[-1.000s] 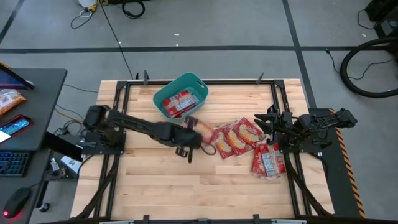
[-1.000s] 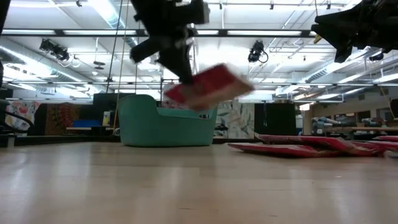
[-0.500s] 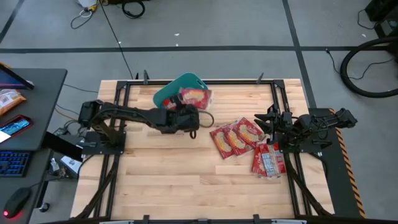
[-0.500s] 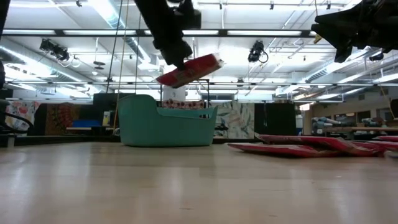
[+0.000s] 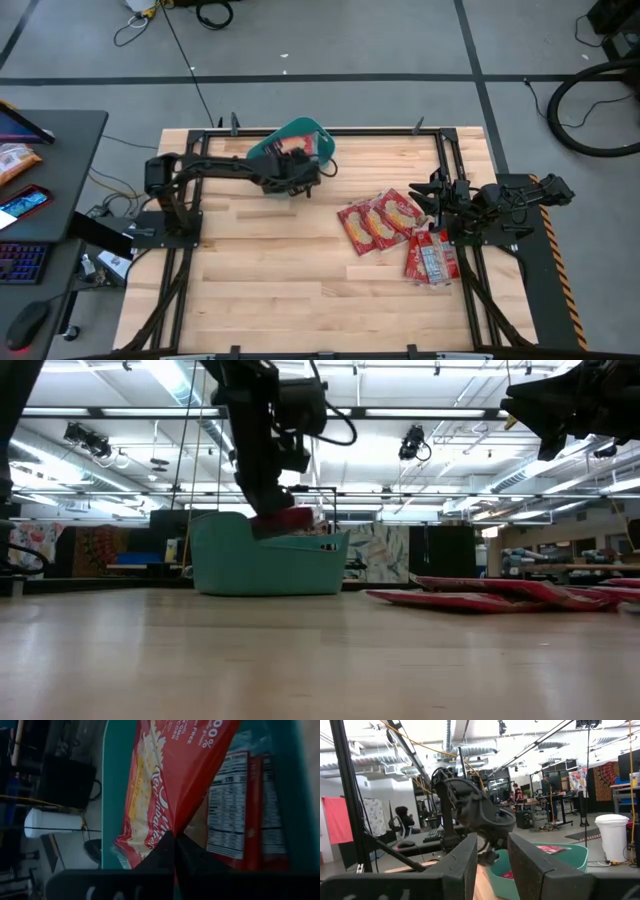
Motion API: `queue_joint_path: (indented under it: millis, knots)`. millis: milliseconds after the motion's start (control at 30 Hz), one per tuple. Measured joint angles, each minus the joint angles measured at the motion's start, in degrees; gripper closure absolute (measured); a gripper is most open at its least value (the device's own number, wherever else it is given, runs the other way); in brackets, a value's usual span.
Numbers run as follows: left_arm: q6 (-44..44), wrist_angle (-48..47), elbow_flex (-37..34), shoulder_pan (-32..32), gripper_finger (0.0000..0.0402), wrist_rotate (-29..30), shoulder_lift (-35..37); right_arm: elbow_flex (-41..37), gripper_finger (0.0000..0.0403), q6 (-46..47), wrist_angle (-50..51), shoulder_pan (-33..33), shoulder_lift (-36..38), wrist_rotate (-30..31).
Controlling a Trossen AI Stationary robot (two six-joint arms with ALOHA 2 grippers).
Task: Sort popcorn bags into baskets
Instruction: Put the red popcorn bag into the green bin
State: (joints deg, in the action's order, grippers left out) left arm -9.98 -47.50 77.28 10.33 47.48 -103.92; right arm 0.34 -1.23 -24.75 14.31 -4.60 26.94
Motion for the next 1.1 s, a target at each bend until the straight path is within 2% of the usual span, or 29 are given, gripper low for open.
queue_joint_path:
  millis: [267, 400, 567, 833, 933, 1100]
  knots:
    - [-1.7, -0.1, 0.0, 3.1, 0.0396, -7.6, -1.2, 0.0, 0.0289, 0.0, 0.0, 0.0, 0.0, 0.0]
    - [-2.5, -0.7, 0.0, 3.1, 0.0393, -8.1, -1.2, 0.0, 0.0289, 0.0, 0.0, 0.0, 0.0, 0.0]
    - [-2.8, -0.8, 0.0, 2.6, 0.0349, -8.0, -1.2, 0.0, 0.0289, 0.0, 0.0, 0.0, 0.0, 0.0]
    - [-1.4, -0.5, 0.0, 0.6, 0.0257, -4.1, -1.2, 0.0, 0.0289, 0.0, 0.0, 0.0, 0.0, 0.0]
    - [2.6, 1.1, 0.0, -1.1, 0.0243, -1.1, -1.2, 0.0, 0.0289, 0.0, 0.0, 0.0, 0.0, 0.0]
    - [11.0, 6.7, 0.0, -4.7, 0.0243, 3.3, -1.2, 0.0, 0.0289, 0.0, 0.0, 0.0, 0.0, 0.0]
